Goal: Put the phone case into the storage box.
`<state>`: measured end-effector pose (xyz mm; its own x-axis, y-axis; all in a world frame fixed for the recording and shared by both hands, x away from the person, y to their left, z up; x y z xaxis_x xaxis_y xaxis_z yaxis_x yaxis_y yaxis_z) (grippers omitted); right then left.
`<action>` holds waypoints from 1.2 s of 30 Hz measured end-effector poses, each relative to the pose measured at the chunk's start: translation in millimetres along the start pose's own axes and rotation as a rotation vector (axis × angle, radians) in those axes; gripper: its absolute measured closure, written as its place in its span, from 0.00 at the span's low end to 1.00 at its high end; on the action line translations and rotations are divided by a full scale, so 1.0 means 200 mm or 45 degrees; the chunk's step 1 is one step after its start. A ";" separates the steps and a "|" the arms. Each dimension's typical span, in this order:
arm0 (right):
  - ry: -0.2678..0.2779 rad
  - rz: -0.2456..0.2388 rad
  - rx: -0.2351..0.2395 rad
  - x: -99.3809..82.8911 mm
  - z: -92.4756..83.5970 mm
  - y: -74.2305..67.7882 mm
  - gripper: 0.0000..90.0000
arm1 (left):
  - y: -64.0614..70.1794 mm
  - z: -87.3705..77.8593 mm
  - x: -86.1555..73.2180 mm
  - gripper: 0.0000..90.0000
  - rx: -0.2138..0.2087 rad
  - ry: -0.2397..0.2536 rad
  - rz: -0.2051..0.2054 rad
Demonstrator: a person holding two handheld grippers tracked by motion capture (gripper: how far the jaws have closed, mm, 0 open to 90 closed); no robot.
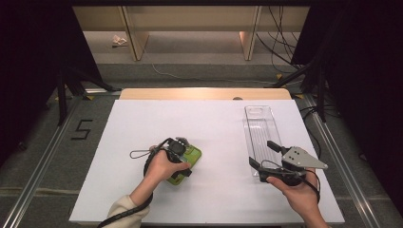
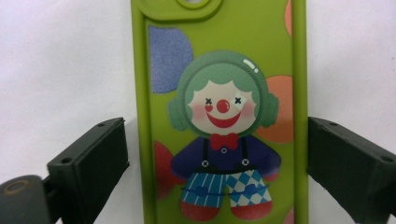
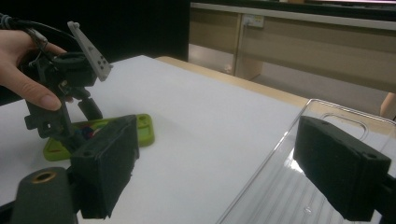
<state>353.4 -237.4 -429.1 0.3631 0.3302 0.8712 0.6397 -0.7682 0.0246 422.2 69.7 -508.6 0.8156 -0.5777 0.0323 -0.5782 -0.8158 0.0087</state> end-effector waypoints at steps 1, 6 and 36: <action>-0.002 0.000 0.000 0.00 0.00 0.00 0.17 | 0.00 0.00 0.00 0.10 0.001 -0.003 0.002; 0.000 0.001 0.001 0.00 0.00 0.00 0.17 | 0.00 0.01 0.01 0.10 0.000 -0.010 -0.004; -0.003 -0.001 0.000 0.00 0.00 0.00 0.17 | 0.00 0.00 0.02 0.16 -0.019 -0.037 -0.025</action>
<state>353.3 -237.6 -429.3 0.3643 0.3322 0.8700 0.6398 -0.7681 0.0254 424.5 67.0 -509.0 0.8268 -0.5625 0.0030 -0.5624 -0.8265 0.0238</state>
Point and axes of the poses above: each handheld gripper's, and its own axes: z roughly forward along the jaws, x roughly out of its top, y roughly to its right, the point moved 4 cm from there along z, roughly forward along the jaws, and after that the axes turned 14 degrees about -y, right-handed, at the moved point
